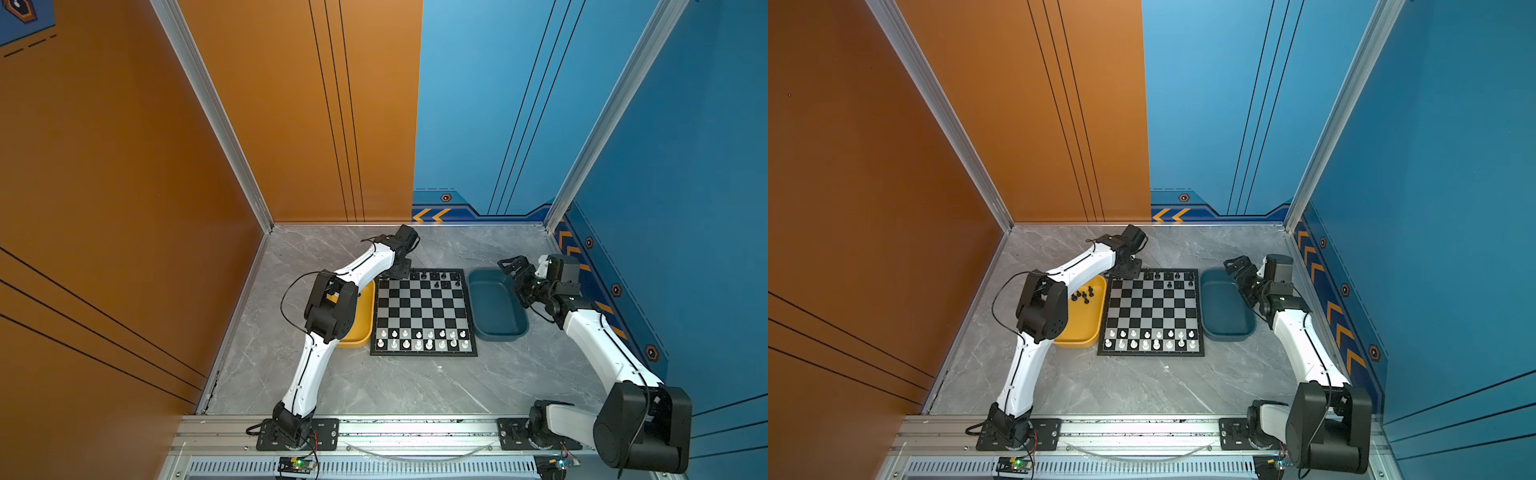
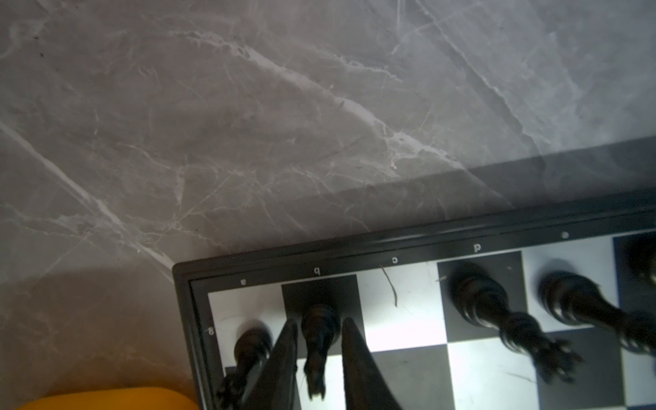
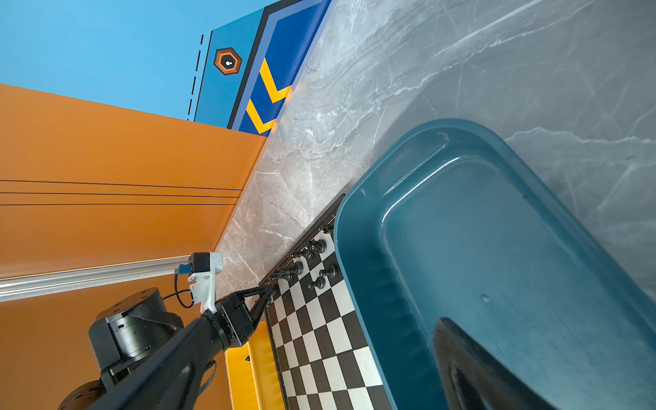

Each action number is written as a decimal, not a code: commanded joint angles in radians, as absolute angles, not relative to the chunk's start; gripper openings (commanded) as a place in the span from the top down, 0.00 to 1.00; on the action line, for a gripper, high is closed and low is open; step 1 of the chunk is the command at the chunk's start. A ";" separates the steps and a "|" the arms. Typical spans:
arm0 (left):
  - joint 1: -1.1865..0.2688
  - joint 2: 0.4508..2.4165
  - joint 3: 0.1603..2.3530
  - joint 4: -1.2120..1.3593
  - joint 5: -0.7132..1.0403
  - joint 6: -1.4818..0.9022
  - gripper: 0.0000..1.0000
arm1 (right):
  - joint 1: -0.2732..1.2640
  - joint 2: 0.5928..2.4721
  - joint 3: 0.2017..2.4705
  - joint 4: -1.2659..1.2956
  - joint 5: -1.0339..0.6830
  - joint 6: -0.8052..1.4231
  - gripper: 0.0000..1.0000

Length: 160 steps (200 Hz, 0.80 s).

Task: Set up the chess pieces on the board
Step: 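Lower the black piece onto a far-row square near the board's corner, then open the left gripper to release the black piece on the board, then move the empty left gripper back over the yellow tray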

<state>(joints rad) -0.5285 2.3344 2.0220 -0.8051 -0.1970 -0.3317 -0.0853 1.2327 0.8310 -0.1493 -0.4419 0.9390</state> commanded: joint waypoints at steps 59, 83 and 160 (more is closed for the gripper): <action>-0.520 2.308 2.028 -0.829 -0.178 -0.329 0.61 | -0.091 1.224 0.838 -0.163 -0.448 0.926 0.00; -0.519 2.267 2.027 -0.828 -0.183 -0.325 0.58 | -0.091 1.224 0.838 -0.163 -0.448 0.927 0.00; -0.521 1.974 1.912 -0.814 -0.306 -0.296 0.54 | -0.087 1.220 0.837 -0.161 -0.449 0.930 0.00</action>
<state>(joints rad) -0.5285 2.1056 1.9732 -0.8062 -0.2375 -0.3214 -0.0853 1.2327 0.8310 -0.1493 -0.4419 0.9394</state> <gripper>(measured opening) 0.452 0.998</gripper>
